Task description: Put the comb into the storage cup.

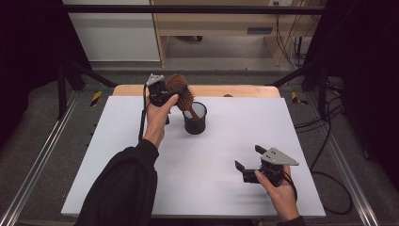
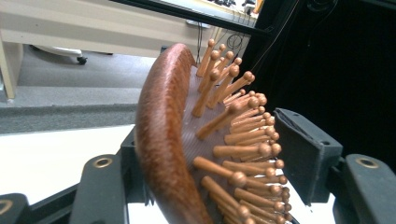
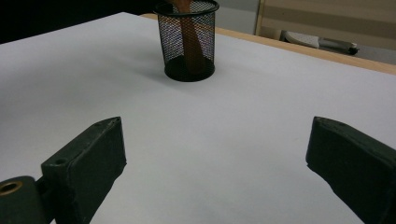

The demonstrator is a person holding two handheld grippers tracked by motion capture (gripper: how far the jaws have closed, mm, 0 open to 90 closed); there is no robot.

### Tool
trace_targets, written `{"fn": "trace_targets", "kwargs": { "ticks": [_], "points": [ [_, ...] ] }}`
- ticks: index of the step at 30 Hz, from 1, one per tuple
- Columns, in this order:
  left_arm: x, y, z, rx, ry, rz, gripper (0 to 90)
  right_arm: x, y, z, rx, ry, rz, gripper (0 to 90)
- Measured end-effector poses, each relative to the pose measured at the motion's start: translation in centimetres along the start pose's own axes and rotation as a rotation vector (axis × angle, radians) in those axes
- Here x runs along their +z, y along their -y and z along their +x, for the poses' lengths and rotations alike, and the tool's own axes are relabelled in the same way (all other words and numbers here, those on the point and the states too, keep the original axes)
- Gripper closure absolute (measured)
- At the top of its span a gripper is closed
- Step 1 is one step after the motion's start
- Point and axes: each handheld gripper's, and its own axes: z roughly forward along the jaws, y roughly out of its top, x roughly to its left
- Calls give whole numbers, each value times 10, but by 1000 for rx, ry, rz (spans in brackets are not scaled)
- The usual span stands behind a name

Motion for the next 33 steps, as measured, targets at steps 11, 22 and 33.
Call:
{"fn": "trace_targets", "kwargs": {
  "ticks": [11,22,33],
  "points": [
    [-2,-1,1,8,-9,-5,315,1,0,1,2,-6,5,52],
    [-2,-1,-1,-2,-29,-9,179,1,0,1,-3,-11,8,52],
    [-7,-1,-3,22,-51,-12,108,1,0,2,-4,-11,9,51]
  ]
}}
